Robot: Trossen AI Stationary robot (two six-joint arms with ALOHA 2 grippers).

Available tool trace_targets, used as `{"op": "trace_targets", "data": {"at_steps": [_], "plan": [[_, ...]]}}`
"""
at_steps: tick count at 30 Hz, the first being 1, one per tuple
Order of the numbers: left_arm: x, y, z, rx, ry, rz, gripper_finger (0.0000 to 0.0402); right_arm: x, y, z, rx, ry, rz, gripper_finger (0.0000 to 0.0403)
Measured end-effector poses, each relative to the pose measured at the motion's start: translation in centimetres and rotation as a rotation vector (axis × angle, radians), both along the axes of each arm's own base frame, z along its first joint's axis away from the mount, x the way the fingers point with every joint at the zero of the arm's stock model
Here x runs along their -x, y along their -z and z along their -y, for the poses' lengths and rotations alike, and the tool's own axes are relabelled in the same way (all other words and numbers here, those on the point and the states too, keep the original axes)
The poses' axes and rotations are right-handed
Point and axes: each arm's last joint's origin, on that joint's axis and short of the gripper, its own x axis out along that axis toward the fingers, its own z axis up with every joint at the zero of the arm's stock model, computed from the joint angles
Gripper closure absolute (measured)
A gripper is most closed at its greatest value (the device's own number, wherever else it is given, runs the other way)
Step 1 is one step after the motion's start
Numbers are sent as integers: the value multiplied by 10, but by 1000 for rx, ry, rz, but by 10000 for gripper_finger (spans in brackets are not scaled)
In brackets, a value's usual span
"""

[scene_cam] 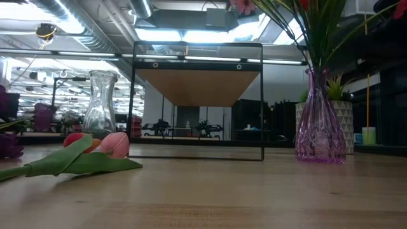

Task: Pick and place flowers into a vace then onto a shelf
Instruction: Put the purple flowers into the transparent vase

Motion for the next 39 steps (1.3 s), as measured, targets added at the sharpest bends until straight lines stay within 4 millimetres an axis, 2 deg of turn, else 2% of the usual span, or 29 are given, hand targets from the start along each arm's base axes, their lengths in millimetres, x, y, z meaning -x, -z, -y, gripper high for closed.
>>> {"op": "trace_targets", "data": {"at_steps": [12,18,26,31,39], "plan": [[12,32,40,-144,-380,30,178,-3,8,-2,67,-2,-63,401],[15,51,61,-151,-475,48,178,-4,11,-3,87,0,-88,401],[10,73,72,-176,-493,56,178,-5,11,-4,59,7,-90,401],[6,82,72,-213,-500,65,178,-5,11,-4,58,7,-90,401],[2,108,76,-283,-492,22,178,-5,11,-4,58,7,-90,401]]}}
